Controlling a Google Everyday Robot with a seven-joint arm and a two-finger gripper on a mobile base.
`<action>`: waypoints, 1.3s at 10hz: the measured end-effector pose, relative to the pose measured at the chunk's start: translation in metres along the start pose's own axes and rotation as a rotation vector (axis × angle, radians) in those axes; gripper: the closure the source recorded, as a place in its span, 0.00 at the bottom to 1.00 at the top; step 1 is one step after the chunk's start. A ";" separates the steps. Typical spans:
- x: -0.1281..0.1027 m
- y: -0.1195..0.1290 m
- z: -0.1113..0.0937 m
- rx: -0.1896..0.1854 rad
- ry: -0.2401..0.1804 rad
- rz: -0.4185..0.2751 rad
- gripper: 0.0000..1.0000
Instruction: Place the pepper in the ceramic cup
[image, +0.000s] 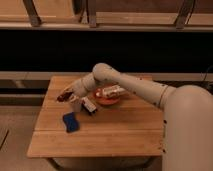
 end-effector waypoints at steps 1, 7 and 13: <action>0.000 -0.001 0.001 -0.003 0.000 0.001 0.98; 0.001 -0.001 0.000 -0.002 0.001 0.004 0.55; 0.001 -0.001 0.000 -0.001 0.001 0.005 0.20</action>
